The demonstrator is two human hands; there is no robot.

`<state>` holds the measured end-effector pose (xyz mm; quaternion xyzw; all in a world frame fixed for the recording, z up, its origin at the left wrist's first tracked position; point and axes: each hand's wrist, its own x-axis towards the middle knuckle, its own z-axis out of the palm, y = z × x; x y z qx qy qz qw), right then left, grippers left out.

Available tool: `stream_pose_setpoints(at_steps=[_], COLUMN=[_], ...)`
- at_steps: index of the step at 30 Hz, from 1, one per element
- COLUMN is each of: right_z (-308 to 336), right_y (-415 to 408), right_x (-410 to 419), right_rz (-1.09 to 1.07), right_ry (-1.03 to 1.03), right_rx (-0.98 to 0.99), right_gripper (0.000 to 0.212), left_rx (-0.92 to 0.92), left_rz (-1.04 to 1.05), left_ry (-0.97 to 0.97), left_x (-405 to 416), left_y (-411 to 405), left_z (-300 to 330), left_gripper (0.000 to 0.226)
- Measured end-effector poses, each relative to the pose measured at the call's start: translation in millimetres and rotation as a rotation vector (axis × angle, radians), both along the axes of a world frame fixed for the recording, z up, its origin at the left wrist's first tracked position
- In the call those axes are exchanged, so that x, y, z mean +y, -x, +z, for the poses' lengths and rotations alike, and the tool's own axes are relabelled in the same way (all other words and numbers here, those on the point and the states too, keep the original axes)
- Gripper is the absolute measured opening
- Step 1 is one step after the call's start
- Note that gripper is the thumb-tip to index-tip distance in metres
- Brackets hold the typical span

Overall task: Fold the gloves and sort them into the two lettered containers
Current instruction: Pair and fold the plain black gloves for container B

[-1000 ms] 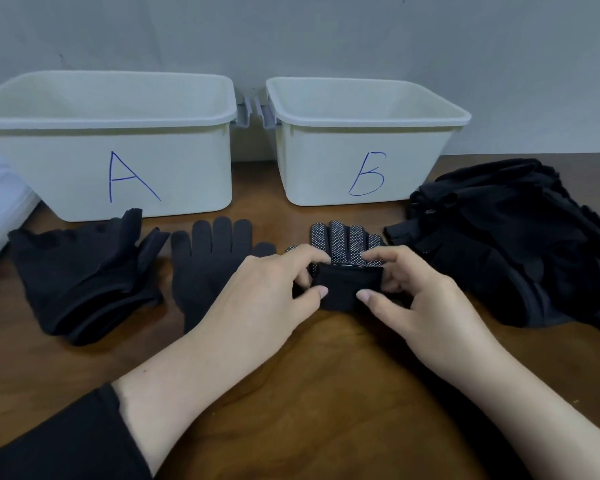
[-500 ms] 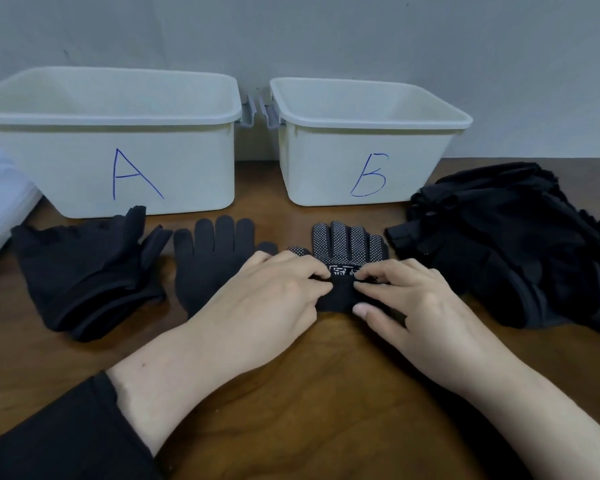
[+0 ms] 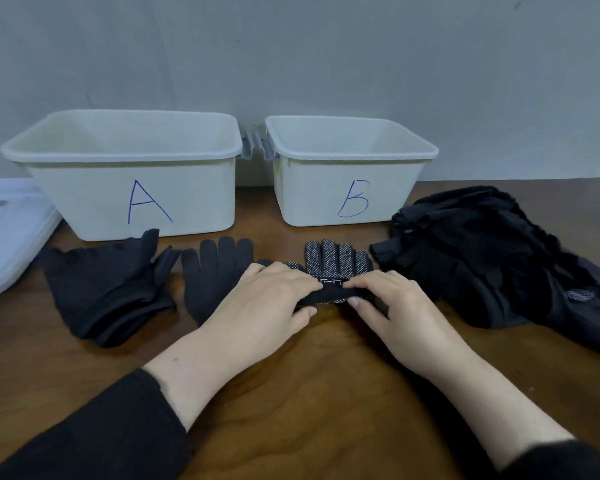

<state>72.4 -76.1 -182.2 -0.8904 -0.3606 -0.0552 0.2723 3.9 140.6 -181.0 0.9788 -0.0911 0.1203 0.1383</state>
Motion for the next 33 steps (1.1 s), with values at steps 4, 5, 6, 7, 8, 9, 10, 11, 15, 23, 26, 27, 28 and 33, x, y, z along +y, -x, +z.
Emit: stream_pose_setpoints(at_steps=[4, 5, 6, 7, 8, 9, 10, 11, 15, 23, 26, 27, 28, 33], right_z=[5, 6, 6, 6, 7, 7, 8, 8, 14, 29, 23, 22, 23, 52], right_y=[12, 15, 17, 19, 20, 19, 17, 14, -4, -54, -66, -69, -71, -75], right_x=[-7, -10, -11, -12, -12, -11, -8, -6, 4, 33, 41, 42, 44, 61], right_rz=[0.020, 0.026, 0.029, 0.029, 0.027, 0.022, 0.015, 0.004, -0.049, -0.158, -0.170, -0.173, -0.171, -0.001], right_ry=[-0.061, -0.076, -0.095, -0.113, -0.134, -0.160, -0.195, -0.235, -0.295, -0.138, 0.060, 0.117, 0.156, 0.294], right_rx=[0.141, 0.182, 0.228, 0.276, 0.320, 0.352, 0.374, 0.389, 0.395, 0.372, 0.318, 0.300, 0.285, 0.409], right_gripper=[0.014, 0.013, 0.013, 0.013, 0.013, 0.015, 0.017, 0.018, 0.015, 0.007, 0.004, 0.005, 0.007, 0.033], left_rx=[-0.019, 0.003, 0.026, 0.047, 0.068, 0.086, 0.100, 0.108, 0.022, -0.175, -0.098, -0.068, -0.040, -0.060], left_rz=[0.007, 0.003, 0.003, 0.009, 0.019, 0.031, 0.046, 0.059, 0.127, 0.114, 0.038, 0.032, 0.033, 0.049], left_ry=[0.117, 0.157, 0.194, 0.233, 0.276, 0.323, 0.370, 0.404, 0.385, 0.171, 0.060, 0.040, 0.035, 0.065], left_x=[0, 1, 2, 2, 2, 2, 3, 3, 4, 8, 5, 4, 4, 6], left_y=[13, 17, 22, 24, 26, 26, 25, 24, 19, 8, 8, 8, 7, 6], left_z=[7, 8, 8, 8, 8, 8, 8, 7, 8, 5, 1, 0, -2, -4], left_gripper=[0.018, 0.016, 0.015, 0.014, 0.015, 0.017, 0.021, 0.026, 0.038, 0.035, 0.041, 0.040, 0.040, 0.036])
